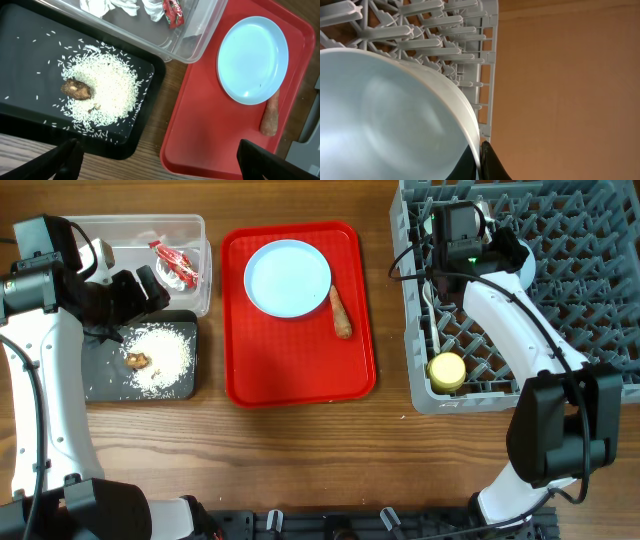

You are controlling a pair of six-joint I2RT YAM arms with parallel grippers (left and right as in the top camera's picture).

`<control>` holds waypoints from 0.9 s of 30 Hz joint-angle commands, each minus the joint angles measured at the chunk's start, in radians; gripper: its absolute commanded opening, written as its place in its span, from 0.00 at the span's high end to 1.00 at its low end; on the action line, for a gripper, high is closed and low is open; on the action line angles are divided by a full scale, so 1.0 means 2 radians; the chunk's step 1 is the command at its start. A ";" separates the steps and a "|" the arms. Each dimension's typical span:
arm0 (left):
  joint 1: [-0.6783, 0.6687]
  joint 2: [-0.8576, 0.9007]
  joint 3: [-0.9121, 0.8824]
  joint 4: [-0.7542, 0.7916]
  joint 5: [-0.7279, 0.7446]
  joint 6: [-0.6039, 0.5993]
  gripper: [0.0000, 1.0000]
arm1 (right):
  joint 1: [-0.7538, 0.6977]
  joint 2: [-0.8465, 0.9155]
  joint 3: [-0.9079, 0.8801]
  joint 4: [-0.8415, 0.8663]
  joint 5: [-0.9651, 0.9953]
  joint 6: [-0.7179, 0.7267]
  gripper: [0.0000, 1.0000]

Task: Sort waste into correct bins and load items into the dishwasher rack
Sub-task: 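Carry the light-blue bowl right and set it in the rack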

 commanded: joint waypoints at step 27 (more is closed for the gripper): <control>0.003 -0.010 0.000 0.000 0.001 -0.001 0.00 | 0.100 0.014 -0.006 -0.018 0.001 -0.035 0.00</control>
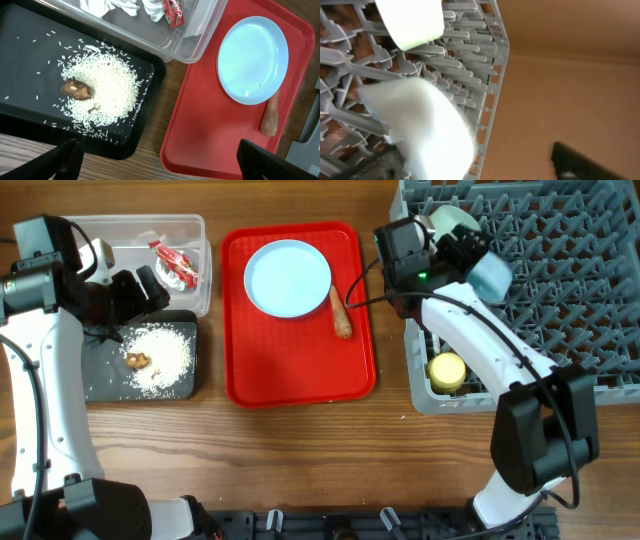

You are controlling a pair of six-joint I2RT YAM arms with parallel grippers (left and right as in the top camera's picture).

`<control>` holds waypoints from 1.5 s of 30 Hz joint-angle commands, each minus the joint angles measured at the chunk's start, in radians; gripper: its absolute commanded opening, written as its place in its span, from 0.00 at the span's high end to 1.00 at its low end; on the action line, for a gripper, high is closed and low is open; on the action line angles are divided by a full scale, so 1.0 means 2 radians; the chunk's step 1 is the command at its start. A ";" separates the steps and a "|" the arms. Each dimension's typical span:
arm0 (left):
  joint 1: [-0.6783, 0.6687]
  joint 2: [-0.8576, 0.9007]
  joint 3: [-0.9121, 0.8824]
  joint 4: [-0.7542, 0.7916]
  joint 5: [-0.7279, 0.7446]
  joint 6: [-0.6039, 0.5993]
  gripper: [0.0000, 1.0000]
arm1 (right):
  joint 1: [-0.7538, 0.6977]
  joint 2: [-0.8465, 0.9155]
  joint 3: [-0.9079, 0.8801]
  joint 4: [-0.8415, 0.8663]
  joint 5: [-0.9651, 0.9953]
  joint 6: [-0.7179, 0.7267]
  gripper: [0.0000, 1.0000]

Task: Sort waste into correct bins and load items into the dishwasher rack
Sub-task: 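Carry the light-blue bowl right and set it in the rack, then grasp the rim of the light-blue plate with the right gripper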

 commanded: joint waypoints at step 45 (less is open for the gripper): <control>0.003 -0.010 0.000 0.001 0.001 -0.001 0.00 | 0.110 0.152 0.081 0.020 -0.548 0.758 0.23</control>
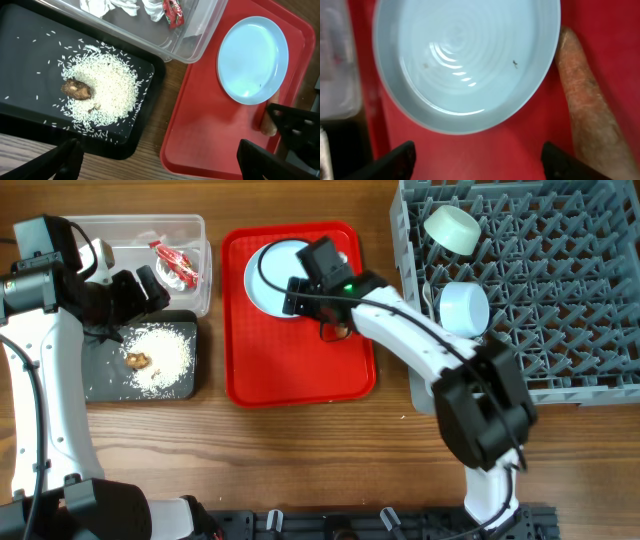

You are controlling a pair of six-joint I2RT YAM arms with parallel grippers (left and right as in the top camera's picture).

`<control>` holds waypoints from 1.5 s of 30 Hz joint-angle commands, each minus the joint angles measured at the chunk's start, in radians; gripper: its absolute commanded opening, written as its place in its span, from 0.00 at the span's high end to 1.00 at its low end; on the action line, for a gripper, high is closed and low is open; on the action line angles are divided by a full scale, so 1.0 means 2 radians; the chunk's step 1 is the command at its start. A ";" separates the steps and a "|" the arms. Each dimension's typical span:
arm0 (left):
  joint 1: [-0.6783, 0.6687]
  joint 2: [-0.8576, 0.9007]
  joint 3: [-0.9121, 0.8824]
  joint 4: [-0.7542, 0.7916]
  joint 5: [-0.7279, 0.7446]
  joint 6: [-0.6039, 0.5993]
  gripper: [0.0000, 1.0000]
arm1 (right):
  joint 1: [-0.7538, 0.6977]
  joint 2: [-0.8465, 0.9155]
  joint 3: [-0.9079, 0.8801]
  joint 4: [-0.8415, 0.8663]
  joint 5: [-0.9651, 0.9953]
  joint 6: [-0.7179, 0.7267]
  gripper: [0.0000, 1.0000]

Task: Sort waste into correct bins and load items into the dishwasher rack
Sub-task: 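Grasp the rim of the light-blue plate with the right gripper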

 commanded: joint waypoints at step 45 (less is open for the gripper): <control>0.003 -0.010 0.000 0.000 0.001 -0.001 0.00 | -0.036 -0.099 0.070 -0.165 0.114 -0.225 0.96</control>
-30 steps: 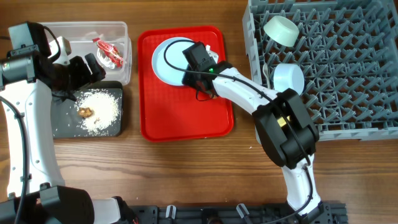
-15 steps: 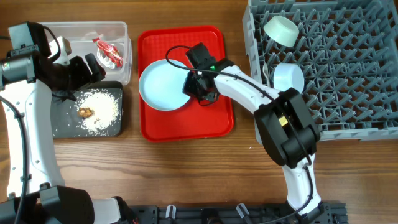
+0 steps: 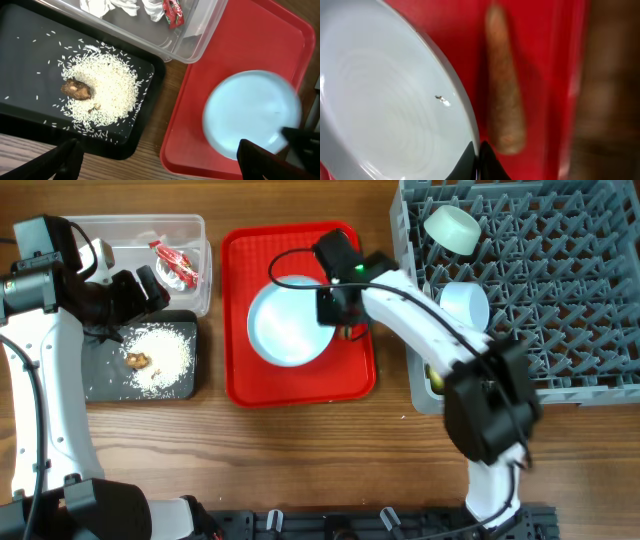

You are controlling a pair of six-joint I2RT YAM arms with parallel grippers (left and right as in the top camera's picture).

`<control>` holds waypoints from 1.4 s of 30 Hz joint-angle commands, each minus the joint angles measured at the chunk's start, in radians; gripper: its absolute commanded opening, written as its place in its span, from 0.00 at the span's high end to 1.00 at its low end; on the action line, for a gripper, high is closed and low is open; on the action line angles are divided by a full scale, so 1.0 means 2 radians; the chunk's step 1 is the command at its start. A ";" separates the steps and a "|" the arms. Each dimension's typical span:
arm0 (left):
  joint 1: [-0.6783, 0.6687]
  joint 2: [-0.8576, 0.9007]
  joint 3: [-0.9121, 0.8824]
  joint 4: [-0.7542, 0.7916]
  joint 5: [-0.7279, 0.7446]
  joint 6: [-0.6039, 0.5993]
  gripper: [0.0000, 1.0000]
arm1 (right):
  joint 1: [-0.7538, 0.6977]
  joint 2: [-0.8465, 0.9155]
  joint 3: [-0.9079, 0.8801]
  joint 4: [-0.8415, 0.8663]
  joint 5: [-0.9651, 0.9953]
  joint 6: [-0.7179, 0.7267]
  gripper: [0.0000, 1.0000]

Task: Sort waste into correct bins and load items into the dishwasher rack
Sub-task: 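Grasp the rim of the light-blue plate with the right gripper, then carry the plate right and stand it upright in the rack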

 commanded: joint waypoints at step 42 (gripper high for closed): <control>0.003 -0.010 0.000 0.000 0.001 -0.001 0.00 | -0.344 -0.116 0.012 0.108 0.281 -0.531 0.96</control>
